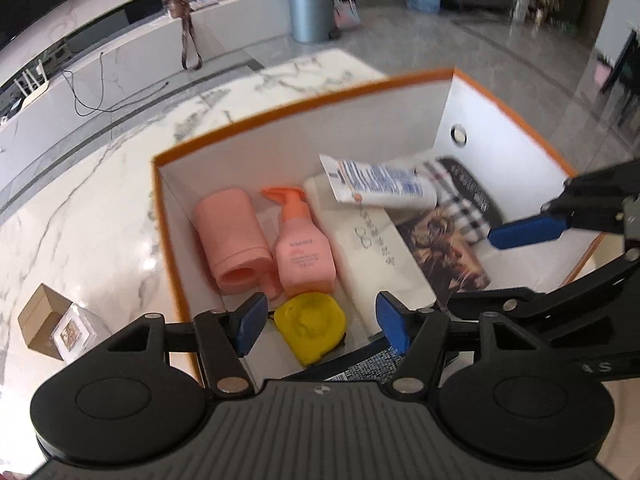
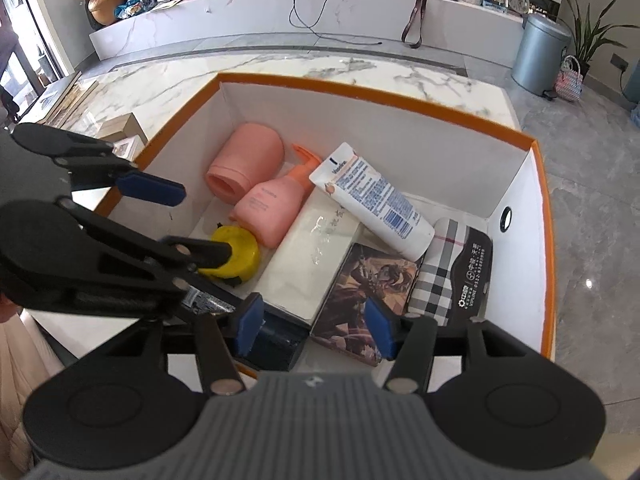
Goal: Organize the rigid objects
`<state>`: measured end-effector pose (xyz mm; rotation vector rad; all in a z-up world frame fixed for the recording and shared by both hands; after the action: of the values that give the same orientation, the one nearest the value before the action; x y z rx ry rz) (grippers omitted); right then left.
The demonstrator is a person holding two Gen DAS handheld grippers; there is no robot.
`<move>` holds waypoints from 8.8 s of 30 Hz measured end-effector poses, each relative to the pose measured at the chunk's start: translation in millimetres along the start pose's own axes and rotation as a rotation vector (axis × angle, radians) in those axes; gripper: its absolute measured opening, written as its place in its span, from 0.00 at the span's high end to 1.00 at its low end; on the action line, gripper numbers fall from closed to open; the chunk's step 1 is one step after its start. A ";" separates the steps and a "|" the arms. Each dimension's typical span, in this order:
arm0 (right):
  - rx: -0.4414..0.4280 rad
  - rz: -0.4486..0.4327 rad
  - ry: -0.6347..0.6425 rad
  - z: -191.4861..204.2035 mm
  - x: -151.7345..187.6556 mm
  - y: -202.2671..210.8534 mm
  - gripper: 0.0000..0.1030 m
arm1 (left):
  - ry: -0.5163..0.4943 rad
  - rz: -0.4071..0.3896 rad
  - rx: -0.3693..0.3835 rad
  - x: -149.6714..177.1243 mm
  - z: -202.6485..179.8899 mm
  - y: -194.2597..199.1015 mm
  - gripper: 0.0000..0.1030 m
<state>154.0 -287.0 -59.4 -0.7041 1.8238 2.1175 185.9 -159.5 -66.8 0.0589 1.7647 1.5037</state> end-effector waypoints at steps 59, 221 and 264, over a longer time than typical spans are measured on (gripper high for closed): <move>-0.157 0.023 0.295 238.0 -129.4 -141.3 0.36 | 0.524 -0.190 -0.199 64.9 251.0 20.0 0.21; -0.072 -0.071 -0.348 1.4 -9.0 -34.1 0.54 | 0.196 -0.233 0.089 4.5 57.5 44.6 0.21; 0.120 -0.359 -0.239 24.0 14.5 34.4 0.32 | 0.313 -0.352 -0.043 55.1 55.0 80.1 0.25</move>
<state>120.2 -271.4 -35.3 -0.6595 1.5502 1.7626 145.2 -63.6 -26.7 -0.5092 1.8639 1.3421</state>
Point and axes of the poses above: each gripper's, at about its wrist camera, not at the fingertips, and y roughly against the way its jaws point, z to its left, x to its underside, the point moved 4 cm from there along -y, roughly the way its jaws point
